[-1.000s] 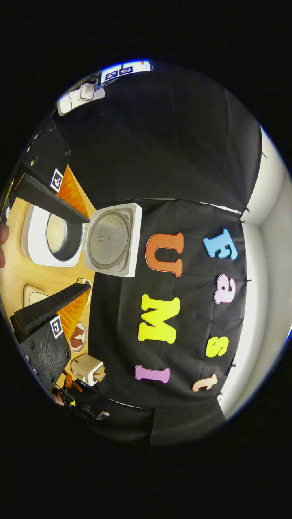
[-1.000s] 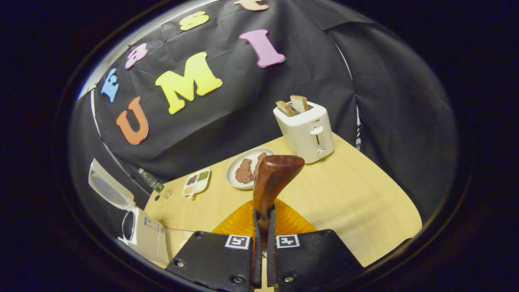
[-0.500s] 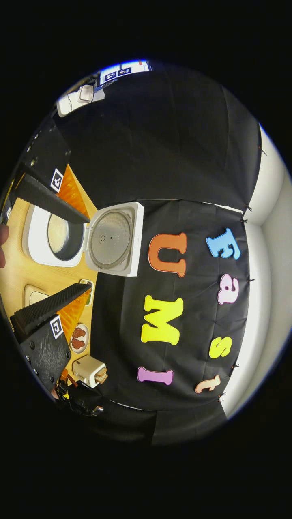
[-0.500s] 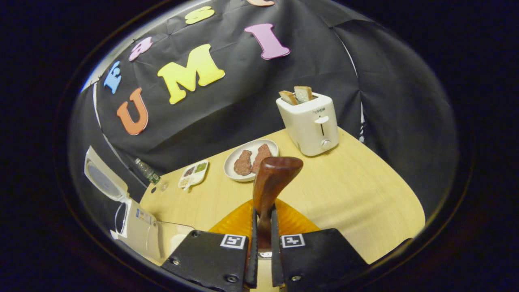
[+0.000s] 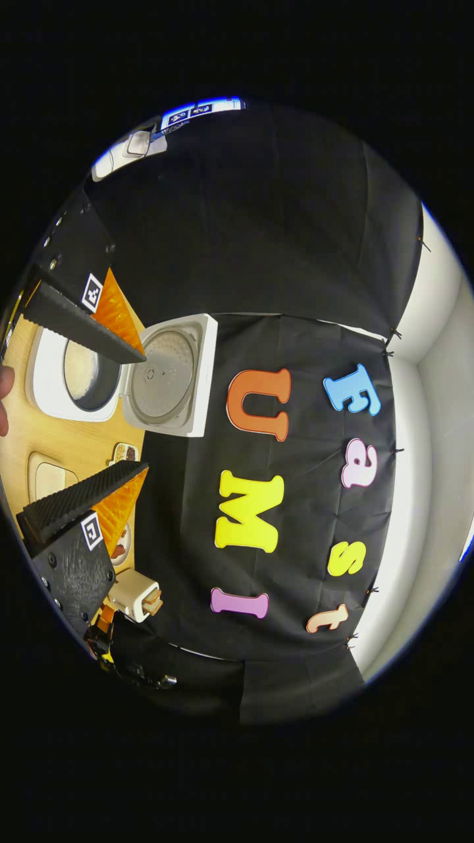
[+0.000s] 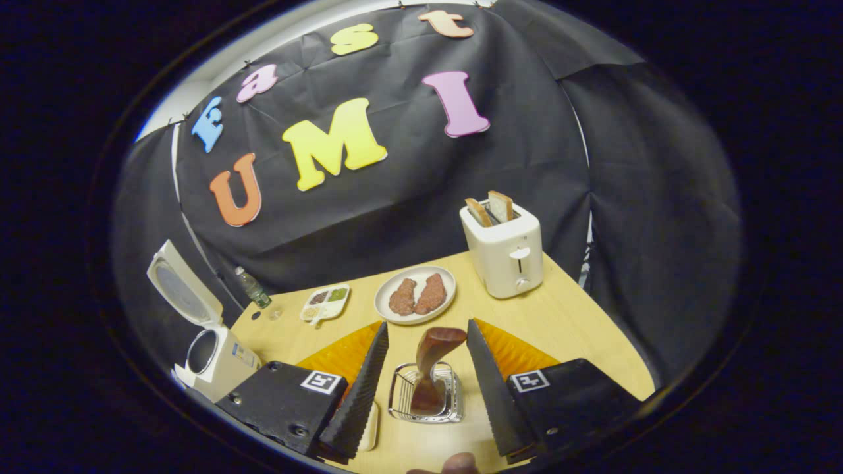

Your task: Close the left gripper, press the button to open the rice cooker; take a wooden spoon from the chopstick holder with the right hand, scoop a spoonful of rice and pour it into the rice cooker, then put the wooden spoon back into the chopstick holder.

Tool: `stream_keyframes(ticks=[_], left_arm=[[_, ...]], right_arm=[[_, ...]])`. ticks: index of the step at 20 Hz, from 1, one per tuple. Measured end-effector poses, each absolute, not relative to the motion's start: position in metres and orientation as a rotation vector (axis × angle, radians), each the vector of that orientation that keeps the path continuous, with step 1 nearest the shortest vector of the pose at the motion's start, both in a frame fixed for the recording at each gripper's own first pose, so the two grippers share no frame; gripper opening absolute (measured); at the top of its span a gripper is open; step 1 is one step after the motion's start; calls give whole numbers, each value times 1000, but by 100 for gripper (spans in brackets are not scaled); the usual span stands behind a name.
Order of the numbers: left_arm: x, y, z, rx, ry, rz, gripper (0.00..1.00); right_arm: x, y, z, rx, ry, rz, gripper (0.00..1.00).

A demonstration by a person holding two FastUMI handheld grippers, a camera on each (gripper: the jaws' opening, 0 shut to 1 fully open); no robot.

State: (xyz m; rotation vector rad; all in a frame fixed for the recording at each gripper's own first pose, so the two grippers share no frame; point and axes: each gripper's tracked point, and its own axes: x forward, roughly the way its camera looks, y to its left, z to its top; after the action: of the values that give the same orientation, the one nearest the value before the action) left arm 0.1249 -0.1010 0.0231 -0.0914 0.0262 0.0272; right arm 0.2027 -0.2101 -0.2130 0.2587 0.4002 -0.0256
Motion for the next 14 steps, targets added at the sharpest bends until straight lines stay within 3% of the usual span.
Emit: stream_keyframes(ticks=[2, 3, 7, 8, 12, 14], left_arm=[[130, -97, 29, -105, 8, 30, 95], [133, -93, 32, -107, 4, 35, 95], [145, -79, 53, -100, -38, 51, 95], [150, -74, 61, -114, -45, 56, 95], [169, -52, 82, -108, -73, 70, 95], [188, -36, 92, -66, -74, 94, 95]], right_arm=[[200, -209, -178, 186, 341, -1, 77], [199, -206, -161, 147, 314, 11, 89], [201, -177, -106, 72, 223, 80, 93], [201, -169, -96, 61, 207, 99, 99], [201, -131, -58, 44, 133, 168, 96], [199, -101, -52, 41, 123, 240, 100]])
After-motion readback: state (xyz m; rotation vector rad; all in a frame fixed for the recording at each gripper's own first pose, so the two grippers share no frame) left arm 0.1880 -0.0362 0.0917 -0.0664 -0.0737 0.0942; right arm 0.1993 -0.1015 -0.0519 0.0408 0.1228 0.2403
